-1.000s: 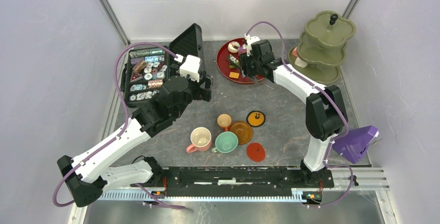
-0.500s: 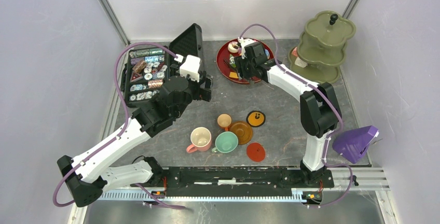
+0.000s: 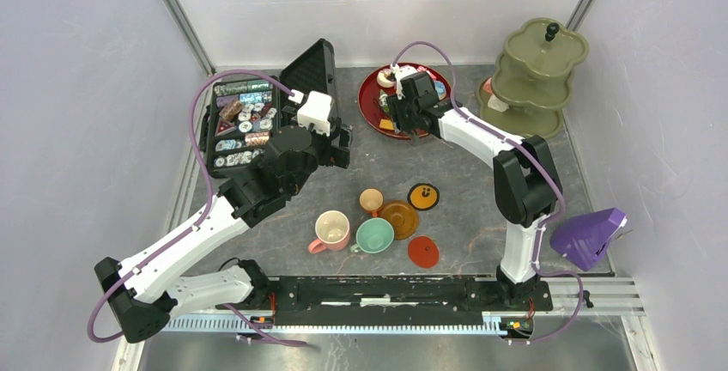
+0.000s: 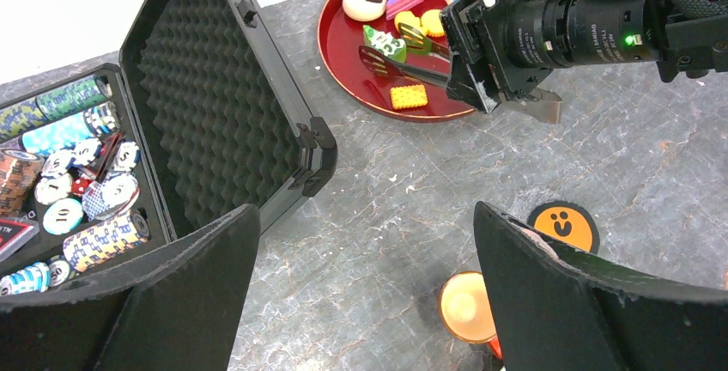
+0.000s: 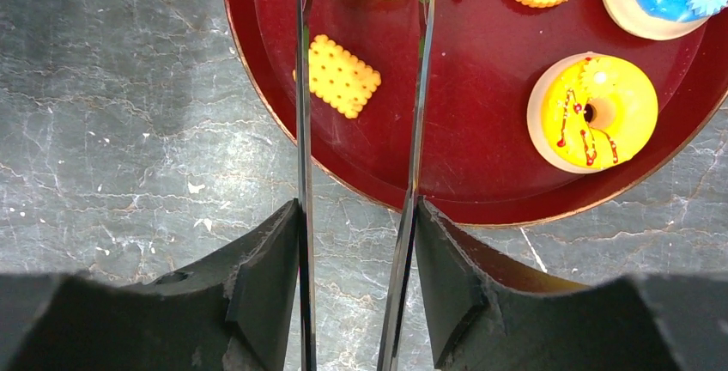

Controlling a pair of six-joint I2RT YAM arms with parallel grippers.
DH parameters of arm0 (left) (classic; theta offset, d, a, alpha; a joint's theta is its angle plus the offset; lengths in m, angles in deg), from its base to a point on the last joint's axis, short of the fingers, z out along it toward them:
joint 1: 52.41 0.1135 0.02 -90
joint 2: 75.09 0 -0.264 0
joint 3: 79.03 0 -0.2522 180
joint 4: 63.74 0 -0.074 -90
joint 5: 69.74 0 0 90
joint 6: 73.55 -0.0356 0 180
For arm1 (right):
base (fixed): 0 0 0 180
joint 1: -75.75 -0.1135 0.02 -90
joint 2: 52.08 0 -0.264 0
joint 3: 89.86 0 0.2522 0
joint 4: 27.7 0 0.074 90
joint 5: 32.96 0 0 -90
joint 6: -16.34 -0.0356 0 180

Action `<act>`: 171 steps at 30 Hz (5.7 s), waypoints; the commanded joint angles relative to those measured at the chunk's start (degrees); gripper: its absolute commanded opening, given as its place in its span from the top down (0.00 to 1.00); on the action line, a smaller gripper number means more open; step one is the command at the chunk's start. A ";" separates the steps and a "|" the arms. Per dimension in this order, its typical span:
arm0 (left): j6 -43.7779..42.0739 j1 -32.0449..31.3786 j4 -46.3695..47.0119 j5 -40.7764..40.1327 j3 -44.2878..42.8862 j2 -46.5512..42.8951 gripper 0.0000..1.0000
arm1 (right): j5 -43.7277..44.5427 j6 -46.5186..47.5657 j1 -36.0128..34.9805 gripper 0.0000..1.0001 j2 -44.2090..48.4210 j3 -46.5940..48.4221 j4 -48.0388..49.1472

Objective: Serve the afternoon tea

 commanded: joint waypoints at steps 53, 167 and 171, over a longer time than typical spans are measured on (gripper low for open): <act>3.82 -0.55 1.96 8.09 -0.10 -4.53 0.00 | 10.14 -0.82 31.63 0.79 58.06 -51.12 7.53; 3.47 -1.43 1.50 7.41 -0.44 -0.85 0.00 | -7.37 -0.31 50.88 0.40 37.80 -49.49 23.83; 3.43 -1.43 1.43 7.36 -0.53 -1.11 0.00 | -9.05 -3.87 48.07 0.40 43.77 -54.57 22.10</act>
